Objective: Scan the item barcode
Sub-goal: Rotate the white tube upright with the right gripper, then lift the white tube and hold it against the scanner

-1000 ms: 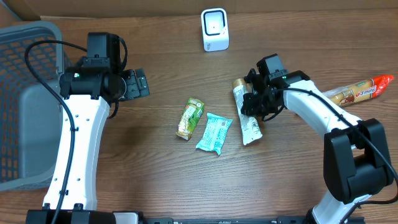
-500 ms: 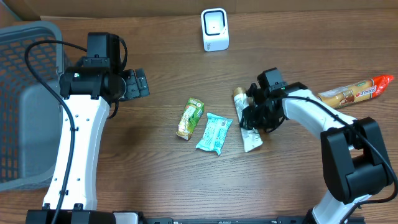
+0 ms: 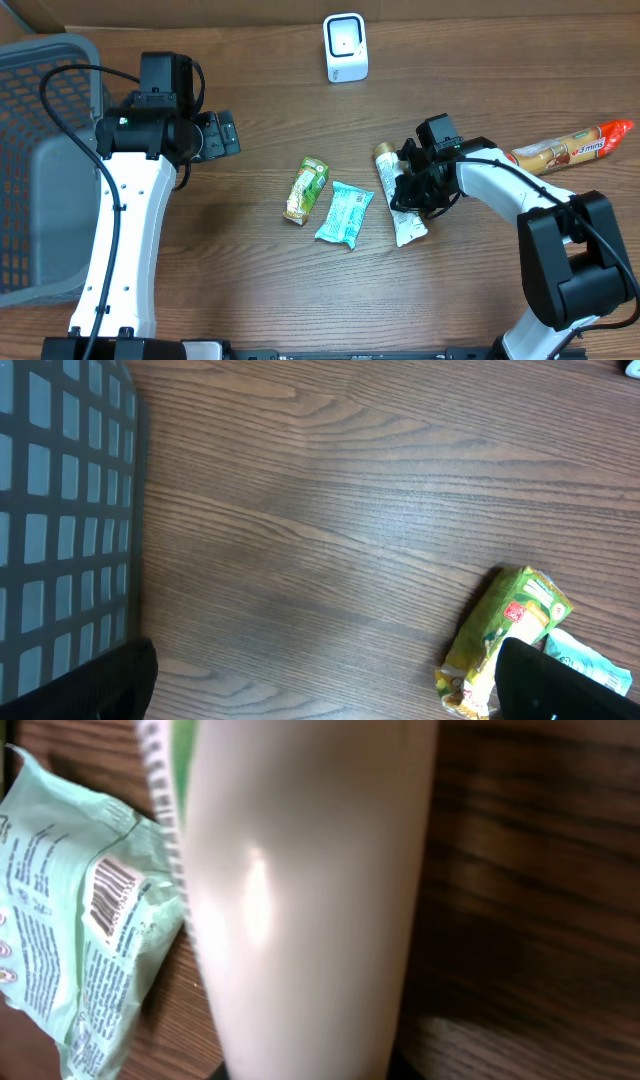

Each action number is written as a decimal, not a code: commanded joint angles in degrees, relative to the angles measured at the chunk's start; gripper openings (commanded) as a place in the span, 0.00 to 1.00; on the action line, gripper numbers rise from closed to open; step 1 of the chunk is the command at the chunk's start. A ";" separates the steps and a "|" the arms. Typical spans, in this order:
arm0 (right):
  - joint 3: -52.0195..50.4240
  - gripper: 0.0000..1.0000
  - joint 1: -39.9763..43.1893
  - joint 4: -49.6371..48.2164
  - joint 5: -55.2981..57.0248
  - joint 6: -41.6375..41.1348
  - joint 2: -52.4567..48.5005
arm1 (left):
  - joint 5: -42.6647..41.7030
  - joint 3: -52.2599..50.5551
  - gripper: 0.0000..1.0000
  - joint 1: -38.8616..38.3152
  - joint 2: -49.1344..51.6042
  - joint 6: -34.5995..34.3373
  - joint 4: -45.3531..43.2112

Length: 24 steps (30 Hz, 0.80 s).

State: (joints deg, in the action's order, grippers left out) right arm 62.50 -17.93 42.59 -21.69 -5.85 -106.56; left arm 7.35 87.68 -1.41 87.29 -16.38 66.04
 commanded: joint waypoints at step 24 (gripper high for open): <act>32.81 0.04 2.58 8.76 -35.45 1.44 0.07 | 0.55 -0.33 1.00 -0.11 0.20 -0.37 -0.09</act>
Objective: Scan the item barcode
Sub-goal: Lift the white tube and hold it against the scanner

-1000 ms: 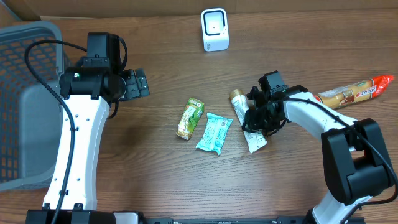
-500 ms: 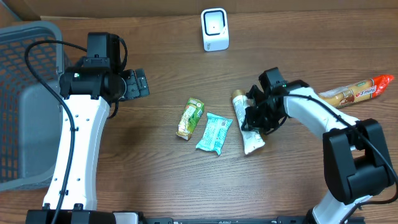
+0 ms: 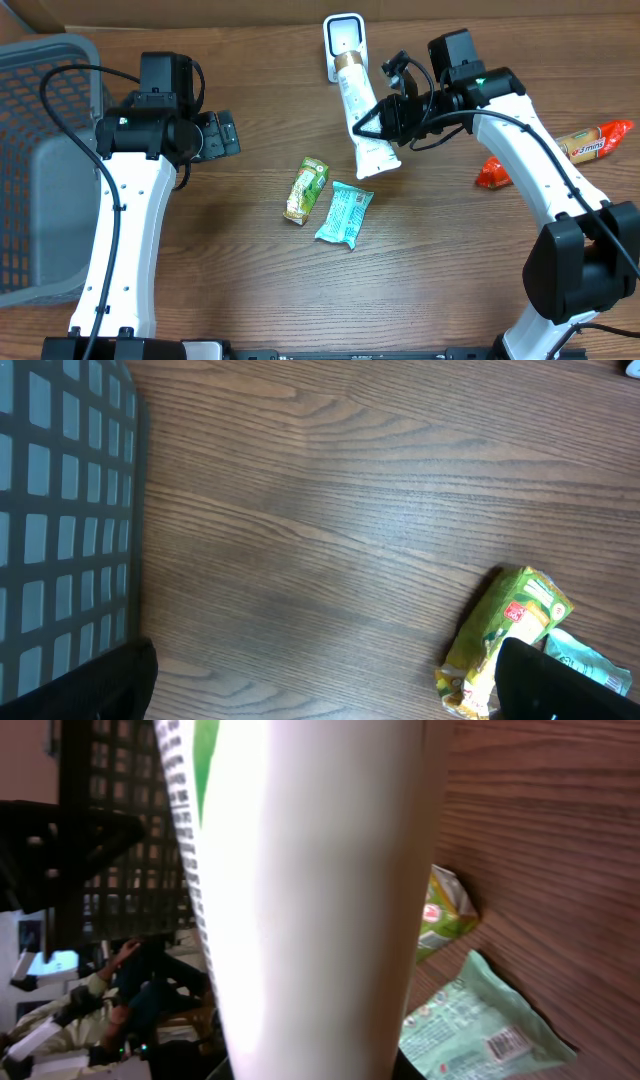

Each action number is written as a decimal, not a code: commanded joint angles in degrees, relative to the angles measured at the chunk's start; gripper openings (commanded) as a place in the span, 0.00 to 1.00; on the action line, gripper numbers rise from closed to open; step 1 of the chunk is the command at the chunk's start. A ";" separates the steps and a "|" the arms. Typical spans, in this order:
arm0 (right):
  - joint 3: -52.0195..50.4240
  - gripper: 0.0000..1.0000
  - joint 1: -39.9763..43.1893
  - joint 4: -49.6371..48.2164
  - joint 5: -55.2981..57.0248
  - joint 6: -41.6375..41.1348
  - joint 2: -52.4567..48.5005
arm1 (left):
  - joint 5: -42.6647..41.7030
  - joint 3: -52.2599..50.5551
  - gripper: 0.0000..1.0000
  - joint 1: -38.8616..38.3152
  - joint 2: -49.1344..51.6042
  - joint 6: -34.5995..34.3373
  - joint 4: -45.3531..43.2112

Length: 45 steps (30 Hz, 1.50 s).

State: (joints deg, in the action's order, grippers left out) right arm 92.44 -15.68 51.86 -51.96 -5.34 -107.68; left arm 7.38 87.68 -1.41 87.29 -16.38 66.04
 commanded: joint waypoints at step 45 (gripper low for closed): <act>25.35 0.04 -12.09 -39.63 84.04 43.76 -25.46 | 0.52 -0.33 1.00 -0.11 0.20 -0.37 -0.09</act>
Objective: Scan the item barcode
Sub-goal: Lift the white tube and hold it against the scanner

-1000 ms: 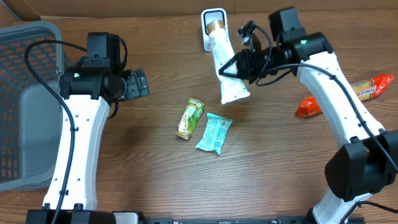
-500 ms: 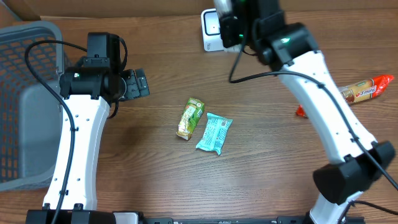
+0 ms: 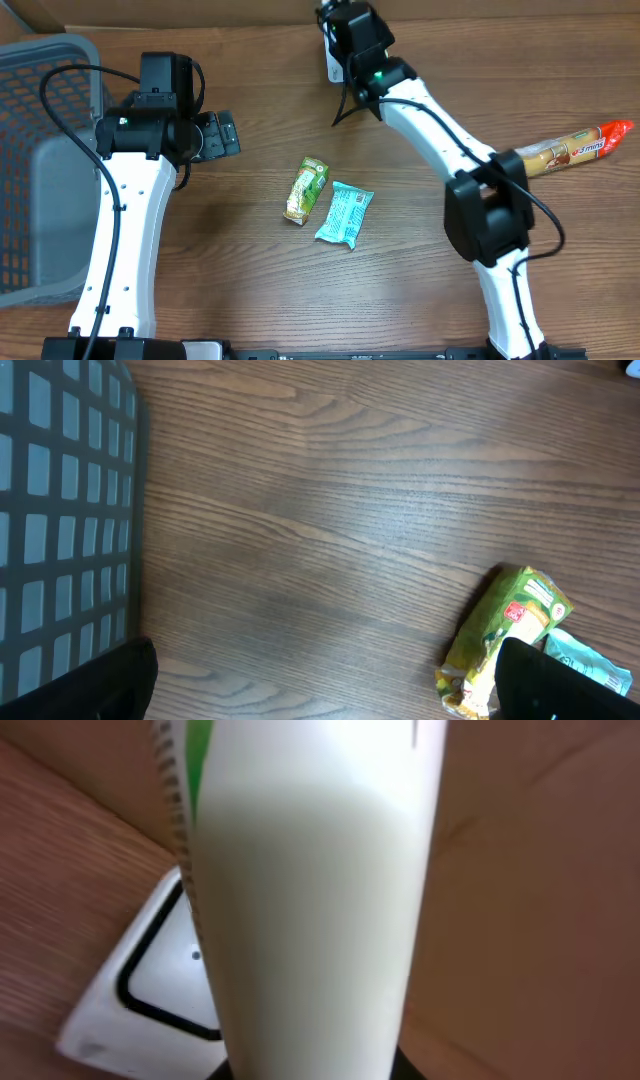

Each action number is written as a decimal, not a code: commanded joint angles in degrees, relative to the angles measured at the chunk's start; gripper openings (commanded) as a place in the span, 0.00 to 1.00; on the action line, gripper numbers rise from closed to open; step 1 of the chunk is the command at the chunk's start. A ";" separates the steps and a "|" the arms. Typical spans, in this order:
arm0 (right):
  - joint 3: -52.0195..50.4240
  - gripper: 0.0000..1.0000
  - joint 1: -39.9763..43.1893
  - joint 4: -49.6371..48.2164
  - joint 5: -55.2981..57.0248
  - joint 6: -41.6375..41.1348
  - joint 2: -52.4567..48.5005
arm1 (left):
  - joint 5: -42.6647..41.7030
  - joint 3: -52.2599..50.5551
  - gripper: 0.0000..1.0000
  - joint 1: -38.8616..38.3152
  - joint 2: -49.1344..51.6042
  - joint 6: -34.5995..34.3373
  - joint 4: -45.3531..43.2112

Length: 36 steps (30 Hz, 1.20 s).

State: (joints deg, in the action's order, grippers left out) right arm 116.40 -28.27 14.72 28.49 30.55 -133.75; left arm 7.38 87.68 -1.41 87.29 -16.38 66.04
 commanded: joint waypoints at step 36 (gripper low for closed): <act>1.27 0.04 2.89 -6.80 10.49 16.06 -7.43 | 0.52 -0.33 1.00 -0.11 0.20 -0.37 -0.09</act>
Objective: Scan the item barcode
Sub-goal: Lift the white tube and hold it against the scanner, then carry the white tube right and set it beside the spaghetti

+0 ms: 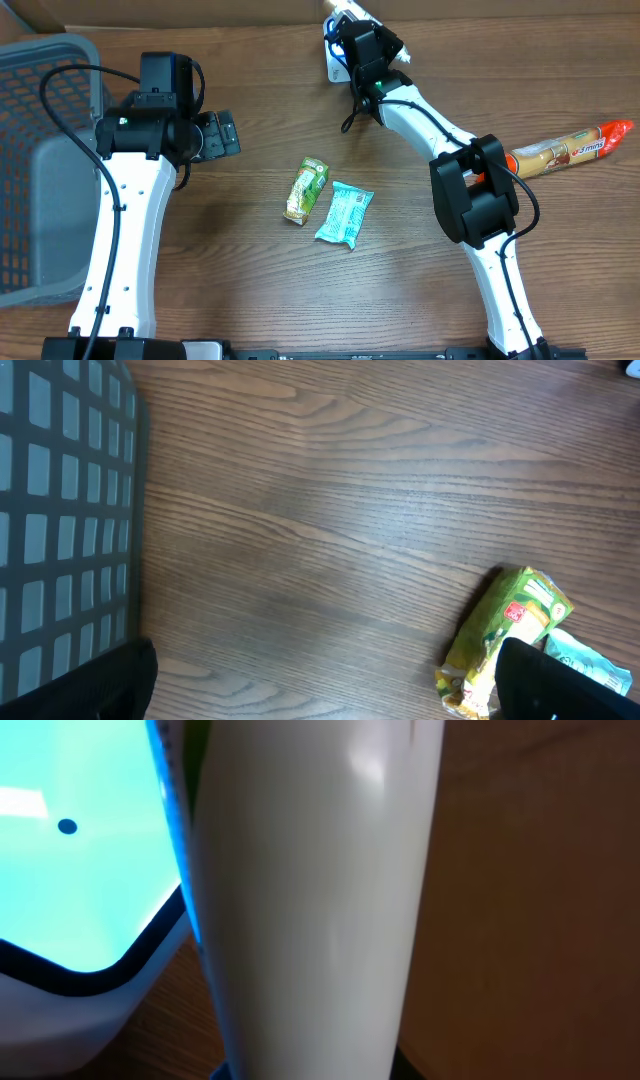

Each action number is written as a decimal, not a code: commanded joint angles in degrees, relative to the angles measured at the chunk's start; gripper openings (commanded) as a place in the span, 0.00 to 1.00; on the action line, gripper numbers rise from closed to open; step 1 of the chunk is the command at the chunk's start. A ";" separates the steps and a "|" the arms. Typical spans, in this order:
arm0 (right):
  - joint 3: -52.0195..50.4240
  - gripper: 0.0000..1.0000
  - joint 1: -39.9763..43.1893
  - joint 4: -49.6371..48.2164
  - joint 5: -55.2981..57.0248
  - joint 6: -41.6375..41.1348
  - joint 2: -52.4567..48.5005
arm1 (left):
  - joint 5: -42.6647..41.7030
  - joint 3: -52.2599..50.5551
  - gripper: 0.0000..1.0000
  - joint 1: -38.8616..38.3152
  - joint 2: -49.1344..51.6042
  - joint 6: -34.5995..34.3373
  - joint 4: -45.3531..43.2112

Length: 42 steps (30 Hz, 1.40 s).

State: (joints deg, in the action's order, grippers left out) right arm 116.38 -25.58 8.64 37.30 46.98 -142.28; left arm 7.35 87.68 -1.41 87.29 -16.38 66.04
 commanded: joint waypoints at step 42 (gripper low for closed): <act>-24.72 0.05 31.30 39.15 -31.63 -96.96 25.14 | 0.55 -0.33 1.00 -0.11 0.20 -0.37 -0.09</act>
State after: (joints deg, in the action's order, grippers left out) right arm 93.56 3.95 50.94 5.30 -44.97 -118.91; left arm 7.38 87.68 -1.41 87.29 -16.38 66.02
